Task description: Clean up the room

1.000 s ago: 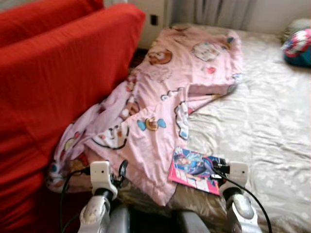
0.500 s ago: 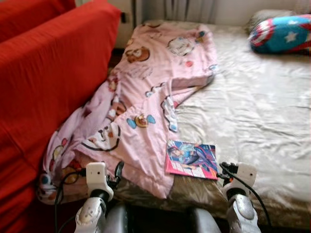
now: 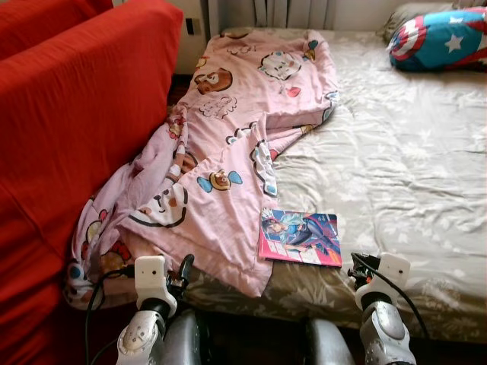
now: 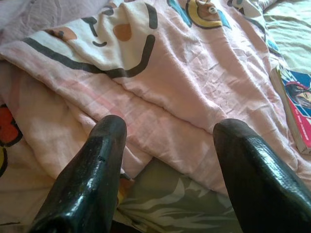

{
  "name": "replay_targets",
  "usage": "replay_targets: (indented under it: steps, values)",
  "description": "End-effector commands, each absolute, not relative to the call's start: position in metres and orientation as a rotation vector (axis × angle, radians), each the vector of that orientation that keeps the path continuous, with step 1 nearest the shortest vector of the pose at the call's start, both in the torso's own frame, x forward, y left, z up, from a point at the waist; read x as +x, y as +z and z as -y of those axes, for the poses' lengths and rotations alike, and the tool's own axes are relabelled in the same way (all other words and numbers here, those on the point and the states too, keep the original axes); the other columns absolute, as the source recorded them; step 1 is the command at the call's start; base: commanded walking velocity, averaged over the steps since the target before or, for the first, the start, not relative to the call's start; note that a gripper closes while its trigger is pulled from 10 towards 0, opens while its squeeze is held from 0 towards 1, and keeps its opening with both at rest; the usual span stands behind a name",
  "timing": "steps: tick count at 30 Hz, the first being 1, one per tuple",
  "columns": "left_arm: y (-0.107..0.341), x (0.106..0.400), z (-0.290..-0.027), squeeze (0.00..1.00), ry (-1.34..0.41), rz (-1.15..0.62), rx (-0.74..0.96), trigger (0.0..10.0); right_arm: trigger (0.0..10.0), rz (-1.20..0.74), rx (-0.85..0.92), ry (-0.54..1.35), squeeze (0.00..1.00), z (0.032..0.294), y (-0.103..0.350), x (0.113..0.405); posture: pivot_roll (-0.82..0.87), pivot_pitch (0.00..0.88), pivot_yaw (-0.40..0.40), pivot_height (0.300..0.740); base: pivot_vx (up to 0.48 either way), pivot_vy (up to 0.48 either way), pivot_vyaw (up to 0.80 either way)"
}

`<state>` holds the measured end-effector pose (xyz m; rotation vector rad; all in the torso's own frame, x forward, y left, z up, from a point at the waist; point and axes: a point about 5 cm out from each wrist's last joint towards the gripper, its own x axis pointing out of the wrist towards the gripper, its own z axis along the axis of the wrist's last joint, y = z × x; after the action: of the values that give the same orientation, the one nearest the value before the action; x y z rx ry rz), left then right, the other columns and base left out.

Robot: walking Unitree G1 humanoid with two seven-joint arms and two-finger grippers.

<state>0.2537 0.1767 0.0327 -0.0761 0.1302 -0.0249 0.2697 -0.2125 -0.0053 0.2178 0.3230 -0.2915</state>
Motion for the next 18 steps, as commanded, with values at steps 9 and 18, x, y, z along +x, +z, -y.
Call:
replay_targets:
  steps: [9,18]
  values:
    - [0.038,0.254,-0.182,0.0,-0.029,-0.133,-0.058,10.0,10.0,-0.361,0.26,-0.28,1.0,0.21,-0.005,0.278,-0.04,0.224,0.07,0.608,0.0,0.0,0.0]
    - [0.041,0.243,-0.191,0.0,-0.02,-0.145,-0.033,10.0,10.0,-0.343,0.298,-0.247,0.0,0.205,0.003,0.29,0.0,0.277,0.1,0.608,0.0,0.0,0.0]
